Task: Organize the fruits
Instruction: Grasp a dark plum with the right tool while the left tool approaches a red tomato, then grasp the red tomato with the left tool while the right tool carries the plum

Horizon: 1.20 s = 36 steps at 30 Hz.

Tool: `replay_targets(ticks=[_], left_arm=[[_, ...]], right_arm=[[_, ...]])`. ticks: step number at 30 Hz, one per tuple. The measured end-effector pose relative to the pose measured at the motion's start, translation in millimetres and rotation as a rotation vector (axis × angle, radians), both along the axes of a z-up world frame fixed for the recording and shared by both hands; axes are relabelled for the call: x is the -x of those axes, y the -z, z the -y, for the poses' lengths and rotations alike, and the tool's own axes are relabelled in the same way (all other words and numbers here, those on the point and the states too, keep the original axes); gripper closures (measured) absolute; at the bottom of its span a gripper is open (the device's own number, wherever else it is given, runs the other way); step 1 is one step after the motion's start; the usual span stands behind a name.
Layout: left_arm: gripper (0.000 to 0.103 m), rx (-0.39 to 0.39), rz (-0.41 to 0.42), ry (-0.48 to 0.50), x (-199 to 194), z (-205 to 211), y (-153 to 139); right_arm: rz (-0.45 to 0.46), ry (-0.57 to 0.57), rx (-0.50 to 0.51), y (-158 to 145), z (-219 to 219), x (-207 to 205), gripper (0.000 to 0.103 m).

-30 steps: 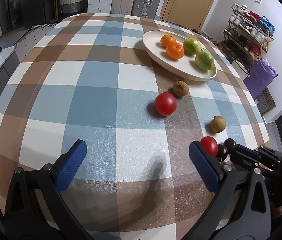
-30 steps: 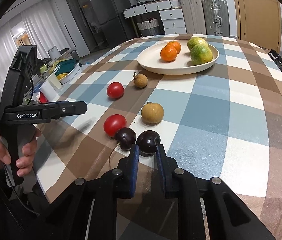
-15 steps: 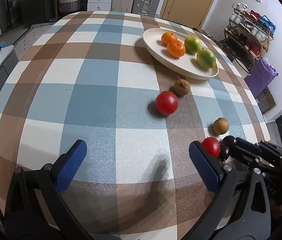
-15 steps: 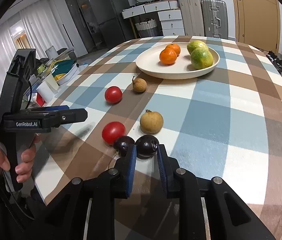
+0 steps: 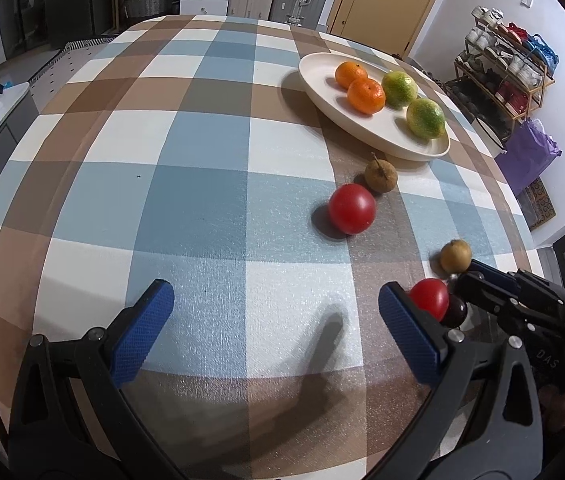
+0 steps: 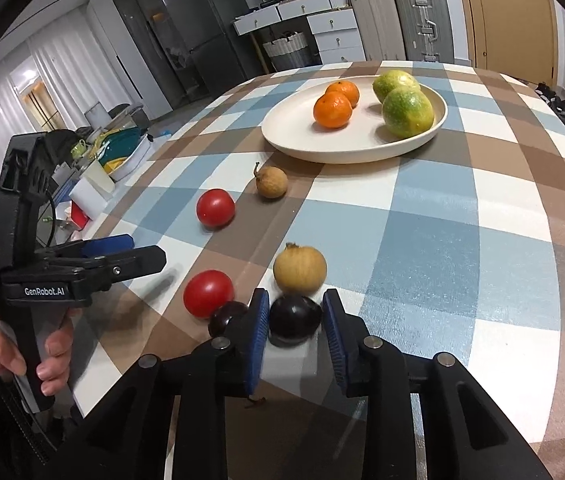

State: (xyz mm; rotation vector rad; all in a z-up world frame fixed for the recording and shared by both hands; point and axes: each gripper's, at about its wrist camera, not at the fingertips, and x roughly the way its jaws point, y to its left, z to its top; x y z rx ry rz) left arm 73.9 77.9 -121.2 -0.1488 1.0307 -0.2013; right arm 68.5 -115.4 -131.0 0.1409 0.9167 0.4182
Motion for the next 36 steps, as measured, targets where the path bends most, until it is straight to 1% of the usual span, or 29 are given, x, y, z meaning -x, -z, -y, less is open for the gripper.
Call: replay_targets(ticks=[4,10,18,25,26,28,29,30,31,32,36], left_arm=[[0.001,0.000,0.004,0.004,-6.2,0.4,-1.3],[0.001,0.002,0.011,0.016,-22.0,7.6,-4.2],[0.002,0.002,0.027,0.069,-39.1,25.2,-5.5],[0.015,-0.019,0.027,0.096,-54.8,39.2,-1.8],[0.018,-0.015,0.027,0.104,-55.7,40.6,-1.7],[0.030,-0.017,0.027,0.128,-56.4,44.4,-1.0],[0.047,-0.026,0.025,0.147,-56.7,47.6,-0.5],[0.060,-0.038,0.035,0.159,-55.8,49.9,-1.1],[0.069,-0.028,0.038,0.185,-55.4,52.4,-1.1],[0.075,-0.016,0.030,0.199,-55.8,53.6,-0.4],[0.075,0.031,0.032,0.214,-53.8,51.3,-2.0]], right_arm=[[0.033,-0.001,-0.026,-5.0,3.5,5.8,0.077],[0.053,0.011,-0.039,-11.7,11.3,9.9,0.077],[0.066,0.024,-0.060,-15.9,18.8,8.0,0.077],[0.061,0.041,-0.074,-15.4,24.3,4.0,0.077],[0.064,0.043,-0.075,-16.0,25.1,3.9,0.077],[0.067,0.041,-0.077,-17.5,25.6,3.9,0.077],[0.070,0.040,-0.076,-18.7,25.5,4.0,0.077],[0.071,0.040,-0.075,-19.6,25.3,3.6,0.077],[0.074,0.039,-0.079,-20.9,25.5,3.3,0.077],[0.077,0.041,-0.083,-22.3,25.8,2.6,0.077],[0.099,0.053,-0.089,-32.8,26.0,-2.0,0.077]])
